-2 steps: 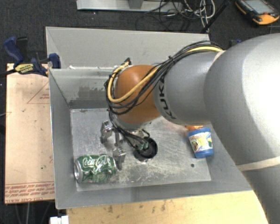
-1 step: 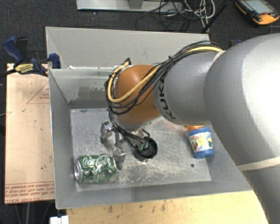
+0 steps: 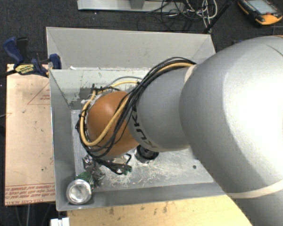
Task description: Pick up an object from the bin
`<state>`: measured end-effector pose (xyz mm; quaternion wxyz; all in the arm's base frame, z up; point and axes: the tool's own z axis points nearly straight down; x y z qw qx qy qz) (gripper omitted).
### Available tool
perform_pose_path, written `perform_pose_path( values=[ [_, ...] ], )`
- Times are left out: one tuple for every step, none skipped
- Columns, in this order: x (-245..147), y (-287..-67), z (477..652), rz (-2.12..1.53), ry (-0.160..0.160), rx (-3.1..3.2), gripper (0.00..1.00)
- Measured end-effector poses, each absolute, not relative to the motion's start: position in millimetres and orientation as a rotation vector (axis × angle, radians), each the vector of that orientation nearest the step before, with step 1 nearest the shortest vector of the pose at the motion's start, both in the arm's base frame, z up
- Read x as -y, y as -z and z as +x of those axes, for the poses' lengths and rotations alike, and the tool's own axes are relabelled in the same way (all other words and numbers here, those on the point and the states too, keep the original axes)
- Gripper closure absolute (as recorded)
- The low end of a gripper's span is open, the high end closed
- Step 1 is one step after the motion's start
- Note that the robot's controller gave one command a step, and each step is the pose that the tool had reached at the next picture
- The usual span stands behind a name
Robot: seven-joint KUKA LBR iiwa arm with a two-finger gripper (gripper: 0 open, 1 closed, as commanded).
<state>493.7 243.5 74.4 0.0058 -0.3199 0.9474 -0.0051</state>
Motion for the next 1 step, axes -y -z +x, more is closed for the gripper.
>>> perform_pose_path(
  values=[
    [-243.4,-74.4,493.7,-1.001,0.016,-2.965,1.0]
  ],
)
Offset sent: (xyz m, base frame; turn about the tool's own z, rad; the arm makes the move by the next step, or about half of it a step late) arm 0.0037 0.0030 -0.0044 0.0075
